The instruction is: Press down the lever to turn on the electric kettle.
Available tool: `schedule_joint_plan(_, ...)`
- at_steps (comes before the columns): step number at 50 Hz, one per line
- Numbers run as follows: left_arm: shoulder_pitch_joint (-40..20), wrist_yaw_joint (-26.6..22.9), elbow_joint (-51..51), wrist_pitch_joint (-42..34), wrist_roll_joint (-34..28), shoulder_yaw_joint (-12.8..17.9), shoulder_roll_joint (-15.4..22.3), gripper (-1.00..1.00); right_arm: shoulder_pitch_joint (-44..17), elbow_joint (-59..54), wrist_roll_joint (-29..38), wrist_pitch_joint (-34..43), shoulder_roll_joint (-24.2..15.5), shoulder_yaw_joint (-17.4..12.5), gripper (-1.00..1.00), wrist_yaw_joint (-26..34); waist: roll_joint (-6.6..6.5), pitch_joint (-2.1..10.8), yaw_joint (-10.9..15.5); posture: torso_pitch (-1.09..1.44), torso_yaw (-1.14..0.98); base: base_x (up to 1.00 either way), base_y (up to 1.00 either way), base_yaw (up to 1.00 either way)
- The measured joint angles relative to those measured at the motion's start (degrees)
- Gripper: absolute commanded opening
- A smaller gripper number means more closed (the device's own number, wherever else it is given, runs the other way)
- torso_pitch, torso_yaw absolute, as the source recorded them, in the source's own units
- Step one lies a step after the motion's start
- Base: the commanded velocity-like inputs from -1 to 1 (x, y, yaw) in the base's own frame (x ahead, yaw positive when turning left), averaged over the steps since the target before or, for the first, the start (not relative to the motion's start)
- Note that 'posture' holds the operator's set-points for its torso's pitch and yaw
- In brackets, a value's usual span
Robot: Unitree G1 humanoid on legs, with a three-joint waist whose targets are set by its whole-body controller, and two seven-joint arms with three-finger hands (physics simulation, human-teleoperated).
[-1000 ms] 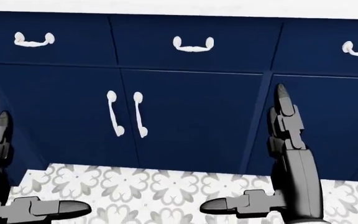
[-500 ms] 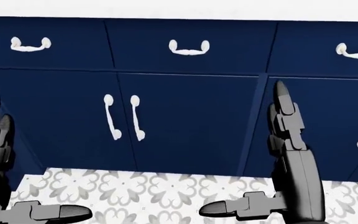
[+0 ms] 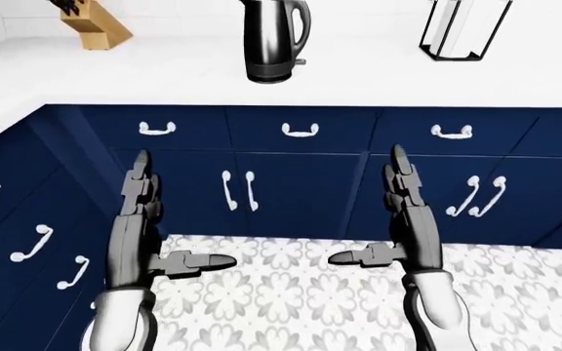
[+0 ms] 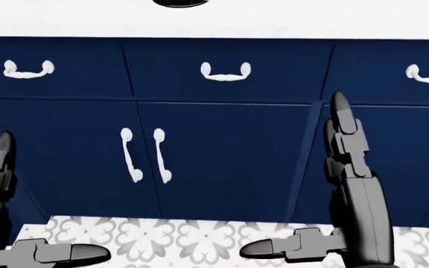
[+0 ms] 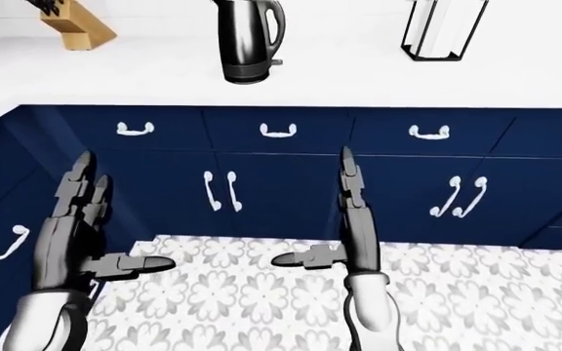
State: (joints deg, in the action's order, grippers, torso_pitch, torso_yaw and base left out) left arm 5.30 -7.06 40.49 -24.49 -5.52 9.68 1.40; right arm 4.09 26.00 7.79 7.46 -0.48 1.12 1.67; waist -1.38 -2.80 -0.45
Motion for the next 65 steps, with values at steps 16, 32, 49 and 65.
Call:
schedule_joint_plan(16, 0.2, 0.4, -0.6, 0.6, -0.3, 0.7, 0.2, 1.00, 0.0, -0.1, -0.2, -0.5, 0.4, 0.7, 1.00, 0.5, 4.40, 0.84, 1.4, 0.00, 0.00, 0.16, 0.00, 0.00)
schedule_joint_plan(32, 0.6, 0.5, -2.5, 1.1, -0.4, 0.8, 0.2, 1.00, 0.5, -2.1, -0.6, -0.5, 0.4, 0.5, 1.00, 0.4, -2.23, 0.13, 0.9, 0.00, 0.00, 0.16, 0.00, 0.00)
schedule_joint_plan(49, 0.2, -0.1, -1.9, 0.1, 0.0, 0.3, 0.0, 1.00, 0.4, -1.8, -0.5, 0.4, -0.1, -1.2, 1.00, -0.1, 2.47, 0.53, 0.0, 0.00, 0.00, 0.16, 0.00, 0.00)
schedule_joint_plan(65, 0.1, 0.4, -1.5, 0.8, -0.2, 1.4, 0.3, 1.00, 0.1, -1.1, -0.5, -0.1, 0.3, -0.1, 1.00, 0.3, 1.33, 0.55, 1.4, 0.00, 0.00, 0.16, 0.00, 0.00)
